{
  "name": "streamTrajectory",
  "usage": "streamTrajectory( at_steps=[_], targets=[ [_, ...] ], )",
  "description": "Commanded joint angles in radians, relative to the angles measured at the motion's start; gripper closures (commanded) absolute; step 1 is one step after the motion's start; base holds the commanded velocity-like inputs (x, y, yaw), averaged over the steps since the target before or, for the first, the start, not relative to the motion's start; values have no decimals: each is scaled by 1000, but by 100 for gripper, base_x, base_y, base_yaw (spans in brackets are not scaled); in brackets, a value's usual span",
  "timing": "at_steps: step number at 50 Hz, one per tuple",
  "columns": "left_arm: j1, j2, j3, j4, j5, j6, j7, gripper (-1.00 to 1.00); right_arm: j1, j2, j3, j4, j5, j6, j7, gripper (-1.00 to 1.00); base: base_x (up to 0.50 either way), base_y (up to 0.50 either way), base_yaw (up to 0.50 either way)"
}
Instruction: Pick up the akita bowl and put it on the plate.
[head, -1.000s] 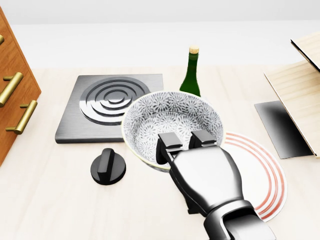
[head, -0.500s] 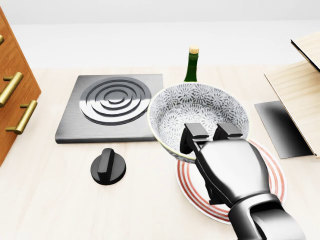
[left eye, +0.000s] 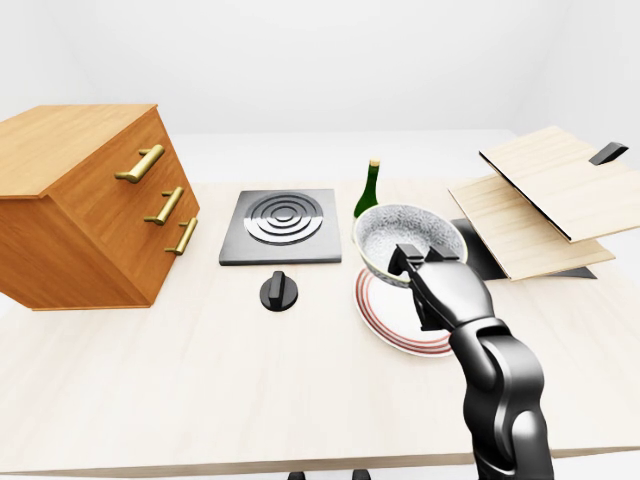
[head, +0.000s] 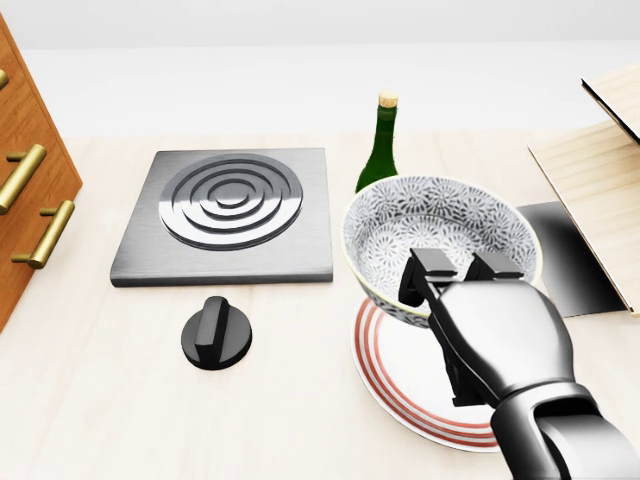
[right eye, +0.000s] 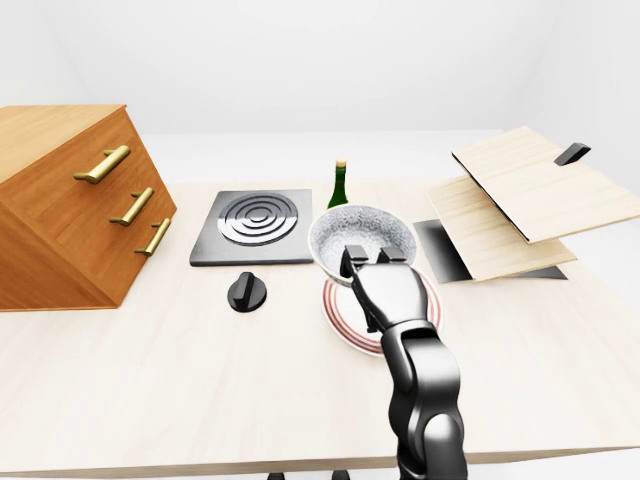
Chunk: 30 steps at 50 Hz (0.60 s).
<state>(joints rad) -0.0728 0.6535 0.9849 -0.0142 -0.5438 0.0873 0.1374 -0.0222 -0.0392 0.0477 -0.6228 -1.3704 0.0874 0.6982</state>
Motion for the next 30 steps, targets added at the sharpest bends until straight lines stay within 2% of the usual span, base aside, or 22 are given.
streamTrajectory(
  at_steps=[1, 30],
  targets=[
    [-2, 3, -4, 6, -1, 0, 4, -100, -17, -19, -36, 47, -14, 0, 0, 100, 0, 0, 0],
    [1, 3, -1, 10, -8, 0, 7, -100, -56, -52, -67, 177, 19, 0, 0, 100, 0, 0, 0]
  ],
)
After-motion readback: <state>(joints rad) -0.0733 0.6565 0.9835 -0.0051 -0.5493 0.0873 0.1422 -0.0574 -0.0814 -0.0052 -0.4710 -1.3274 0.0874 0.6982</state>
